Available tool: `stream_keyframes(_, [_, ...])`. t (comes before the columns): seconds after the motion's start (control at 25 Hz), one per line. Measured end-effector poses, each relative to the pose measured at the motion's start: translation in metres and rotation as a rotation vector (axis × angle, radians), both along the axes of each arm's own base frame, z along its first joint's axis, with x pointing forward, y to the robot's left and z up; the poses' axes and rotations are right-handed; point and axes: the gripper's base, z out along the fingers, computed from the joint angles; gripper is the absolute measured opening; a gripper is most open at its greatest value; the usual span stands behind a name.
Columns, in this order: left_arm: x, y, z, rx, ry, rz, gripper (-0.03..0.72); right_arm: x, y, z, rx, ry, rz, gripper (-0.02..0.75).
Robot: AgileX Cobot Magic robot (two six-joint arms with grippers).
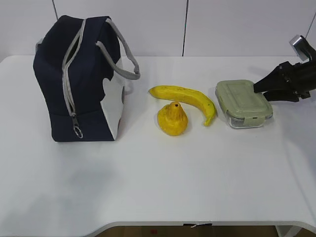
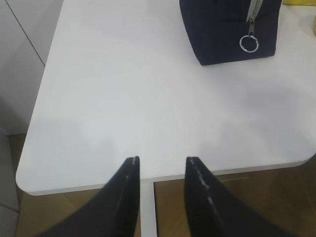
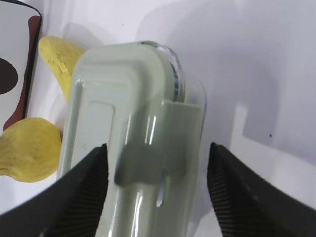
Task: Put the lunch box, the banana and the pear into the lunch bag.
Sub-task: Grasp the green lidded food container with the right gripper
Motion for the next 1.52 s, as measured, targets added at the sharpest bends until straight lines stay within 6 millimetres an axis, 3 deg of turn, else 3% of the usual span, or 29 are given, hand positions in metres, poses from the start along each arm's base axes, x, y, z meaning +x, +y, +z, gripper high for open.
stream_keyframes(0.16, [0.000, 0.000, 0.000, 0.000, 0.000, 0.000, 0.241, 0.002, 0.000, 0.001, 0.007, -0.012, 0.001, 0.510])
stream_keyframes(0.44, [0.000, 0.000, 0.000, 0.000, 0.000, 0.000, 0.241, 0.004, 0.001, -0.016, 0.045, 0.014, -0.009, 0.576])
stream_keyframes(0.88, [0.000, 0.000, 0.000, 0.000, 0.000, 0.000, 0.241, 0.005, 0.001, -0.018, 0.058, 0.013, -0.014, 0.580])
stream_keyframes(1.52, [0.000, 0.000, 0.000, 0.000, 0.000, 0.000, 0.241, 0.004, 0.001, -0.018, 0.070, 0.024, -0.017, 0.481])
